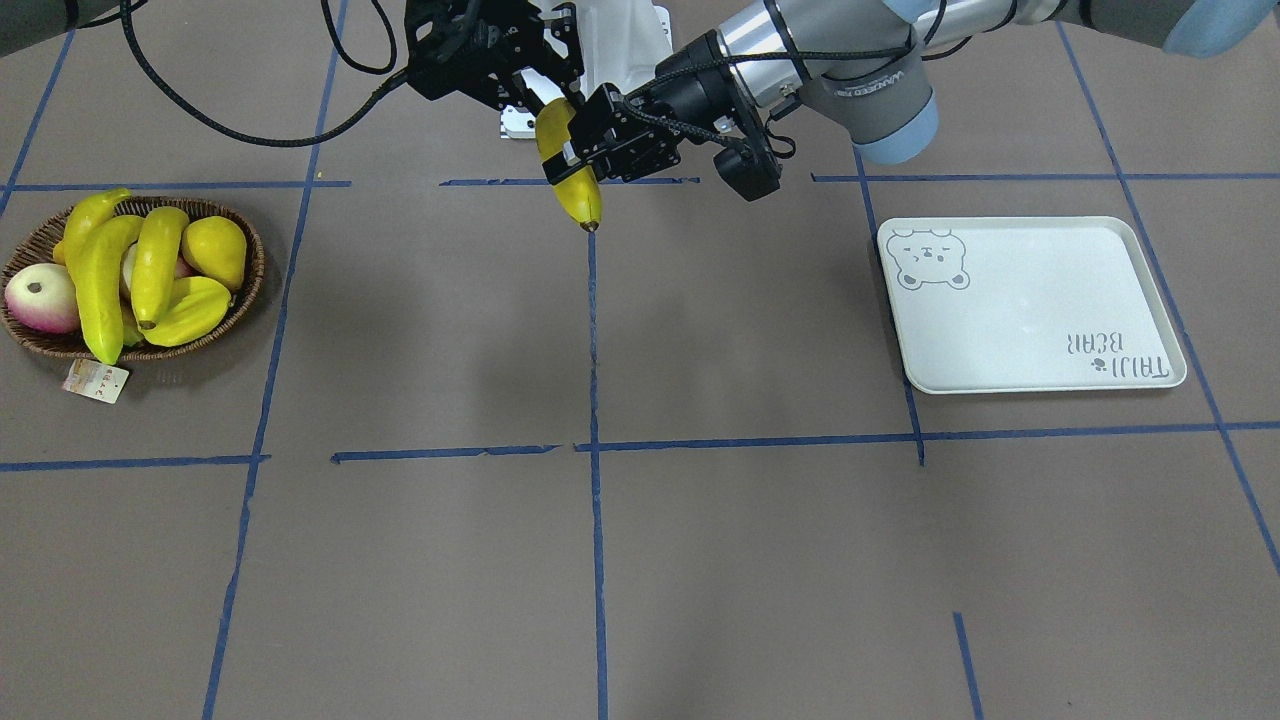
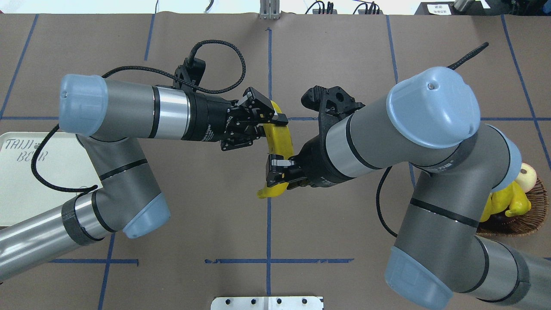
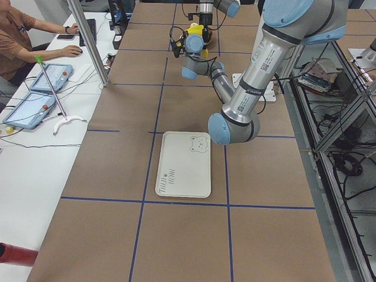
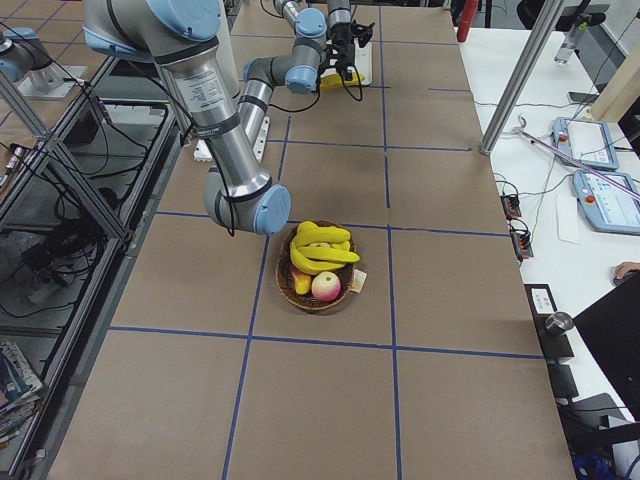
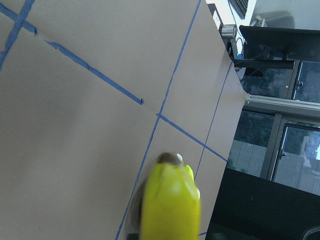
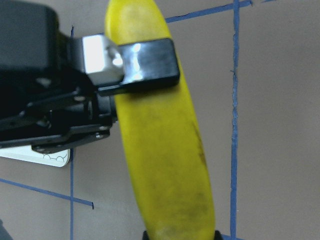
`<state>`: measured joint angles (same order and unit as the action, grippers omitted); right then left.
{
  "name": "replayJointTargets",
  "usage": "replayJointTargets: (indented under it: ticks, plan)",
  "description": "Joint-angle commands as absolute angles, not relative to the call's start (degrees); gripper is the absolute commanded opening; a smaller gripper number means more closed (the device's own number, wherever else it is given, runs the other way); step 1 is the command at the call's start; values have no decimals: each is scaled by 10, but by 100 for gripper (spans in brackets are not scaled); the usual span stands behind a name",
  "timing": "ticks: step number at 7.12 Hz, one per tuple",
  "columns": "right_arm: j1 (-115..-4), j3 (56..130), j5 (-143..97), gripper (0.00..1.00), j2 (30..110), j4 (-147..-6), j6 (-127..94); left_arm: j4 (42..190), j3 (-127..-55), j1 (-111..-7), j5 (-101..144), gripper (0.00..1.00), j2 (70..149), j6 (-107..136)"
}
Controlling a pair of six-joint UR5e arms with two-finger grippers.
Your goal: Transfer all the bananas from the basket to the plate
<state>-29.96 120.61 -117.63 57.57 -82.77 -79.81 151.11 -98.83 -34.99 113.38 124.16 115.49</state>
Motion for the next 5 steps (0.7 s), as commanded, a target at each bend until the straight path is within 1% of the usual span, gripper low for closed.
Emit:
replayJointTargets:
  ticks: [1, 4, 5]
  plan:
    - [-301, 1208, -1178, 99, 575, -826, -802, 1512, -989, -351, 1136, 0, 1239, 1154]
    - [-304, 1212, -1178, 100, 572, -826, -801, 1506, -990, -351, 1137, 0, 1237, 1154]
    - [-313, 1222, -1178, 100, 572, -826, -800, 1473, -989, -356, 1141, 0, 1231, 1153]
